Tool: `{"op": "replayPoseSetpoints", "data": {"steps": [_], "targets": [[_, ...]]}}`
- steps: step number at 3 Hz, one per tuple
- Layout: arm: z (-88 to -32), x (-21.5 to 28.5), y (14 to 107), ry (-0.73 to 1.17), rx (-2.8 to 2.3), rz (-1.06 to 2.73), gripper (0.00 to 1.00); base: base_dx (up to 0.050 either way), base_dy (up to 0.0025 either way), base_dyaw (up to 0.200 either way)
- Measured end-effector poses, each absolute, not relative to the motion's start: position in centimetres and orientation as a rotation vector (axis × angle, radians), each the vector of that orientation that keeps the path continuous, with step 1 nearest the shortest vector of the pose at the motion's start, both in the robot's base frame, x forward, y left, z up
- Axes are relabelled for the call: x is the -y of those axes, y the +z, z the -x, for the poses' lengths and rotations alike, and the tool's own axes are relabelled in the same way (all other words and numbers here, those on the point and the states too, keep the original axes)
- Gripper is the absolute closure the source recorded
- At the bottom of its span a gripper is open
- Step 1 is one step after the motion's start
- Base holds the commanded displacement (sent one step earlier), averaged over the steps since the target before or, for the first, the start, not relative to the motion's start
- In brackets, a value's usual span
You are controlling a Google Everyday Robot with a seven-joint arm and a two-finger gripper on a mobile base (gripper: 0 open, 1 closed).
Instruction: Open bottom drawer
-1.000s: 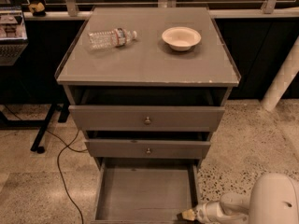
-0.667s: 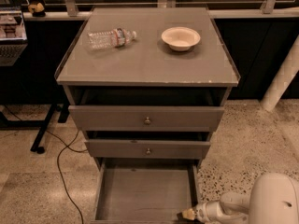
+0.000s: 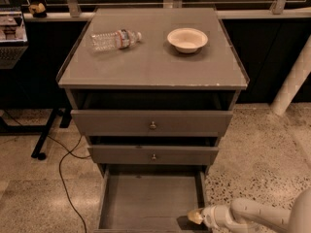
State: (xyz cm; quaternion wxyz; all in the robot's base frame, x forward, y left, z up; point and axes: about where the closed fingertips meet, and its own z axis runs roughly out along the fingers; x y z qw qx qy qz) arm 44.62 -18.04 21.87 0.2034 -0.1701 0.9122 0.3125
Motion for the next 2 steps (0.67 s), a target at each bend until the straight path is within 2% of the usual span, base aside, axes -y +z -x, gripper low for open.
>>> {"op": "replayPoseSetpoints", "data": {"steps": [1,2], "targets": [[-43.92,18.21,25.78,0.832,-2.452,0.477,1.00,0.000,0.00000,0.000],[-43.71,18.19,25.89,0.838,-2.447,0.467,0.81,0.000,0.00000,0.000]]}}
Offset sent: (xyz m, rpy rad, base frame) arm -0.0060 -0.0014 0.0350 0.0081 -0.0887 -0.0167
